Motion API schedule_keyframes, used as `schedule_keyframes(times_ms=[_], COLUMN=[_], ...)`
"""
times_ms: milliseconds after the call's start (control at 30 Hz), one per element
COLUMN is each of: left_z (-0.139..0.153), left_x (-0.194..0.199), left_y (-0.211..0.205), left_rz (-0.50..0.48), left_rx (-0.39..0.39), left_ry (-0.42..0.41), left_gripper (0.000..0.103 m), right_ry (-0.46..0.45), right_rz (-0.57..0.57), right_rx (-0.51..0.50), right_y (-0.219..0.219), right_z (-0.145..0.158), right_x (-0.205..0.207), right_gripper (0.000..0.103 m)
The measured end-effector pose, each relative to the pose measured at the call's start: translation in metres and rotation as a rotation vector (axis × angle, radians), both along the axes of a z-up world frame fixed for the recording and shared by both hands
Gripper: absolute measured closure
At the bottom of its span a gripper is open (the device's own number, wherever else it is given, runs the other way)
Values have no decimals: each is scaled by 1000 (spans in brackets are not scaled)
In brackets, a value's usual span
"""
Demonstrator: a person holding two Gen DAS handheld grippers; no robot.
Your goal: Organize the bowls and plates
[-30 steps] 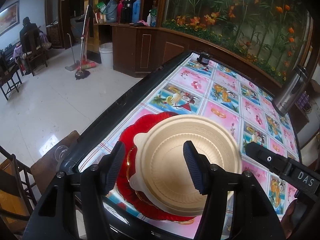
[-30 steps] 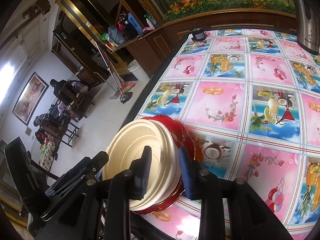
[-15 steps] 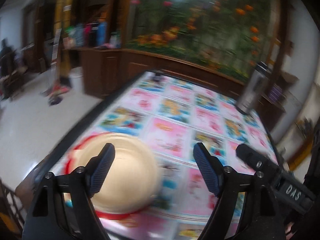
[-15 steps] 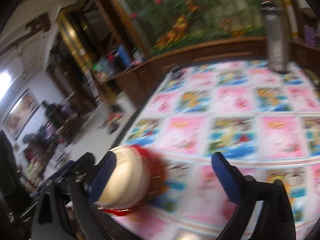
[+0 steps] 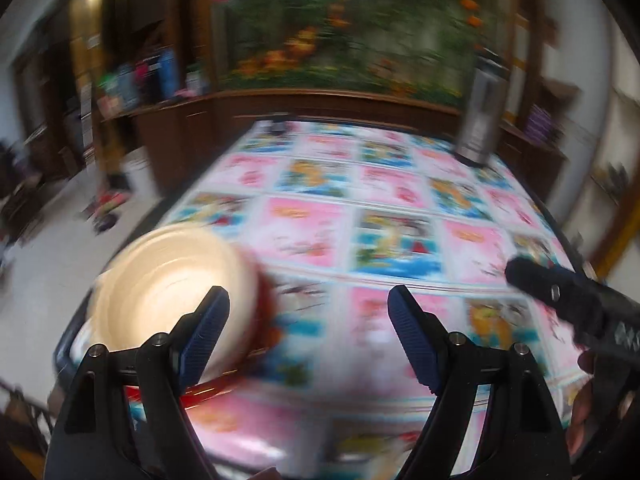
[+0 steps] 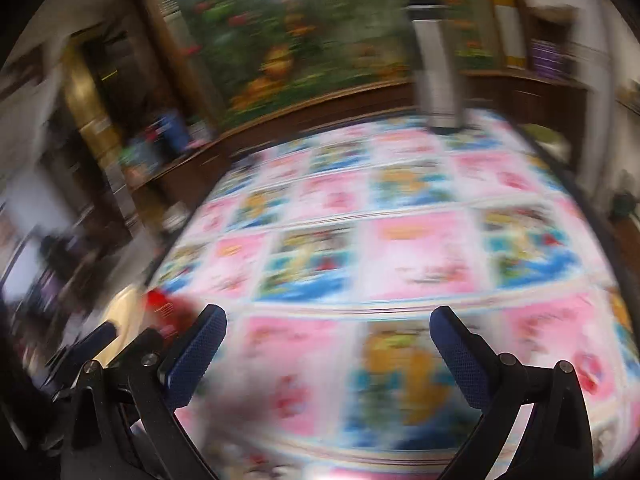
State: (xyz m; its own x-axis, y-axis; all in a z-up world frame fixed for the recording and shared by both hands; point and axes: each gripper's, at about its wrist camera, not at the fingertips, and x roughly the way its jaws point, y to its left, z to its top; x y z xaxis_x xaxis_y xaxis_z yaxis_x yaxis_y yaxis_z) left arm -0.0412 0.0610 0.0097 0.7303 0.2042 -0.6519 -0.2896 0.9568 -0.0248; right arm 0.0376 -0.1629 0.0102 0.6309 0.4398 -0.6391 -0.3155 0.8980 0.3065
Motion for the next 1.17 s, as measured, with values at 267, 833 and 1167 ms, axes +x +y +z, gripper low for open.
schedule_keyframes(times_ms=[267, 833, 1167], left_z=[-6, -14, -16], left_x=[-35, -39, -40], left_y=[69, 86, 96], left_rz=[190, 239, 250], left_rx=[-22, -20, -35], left_ry=[29, 85, 70], left_gripper=[19, 6, 0], right_ry=[-17, -34, -46], right_rz=[345, 439, 443], right_rx=[-60, -142, -150], right_y=[112, 162, 168], right_z=[4, -2, -2], right_x=[-29, -52, -53], right_gripper=[1, 0, 0])
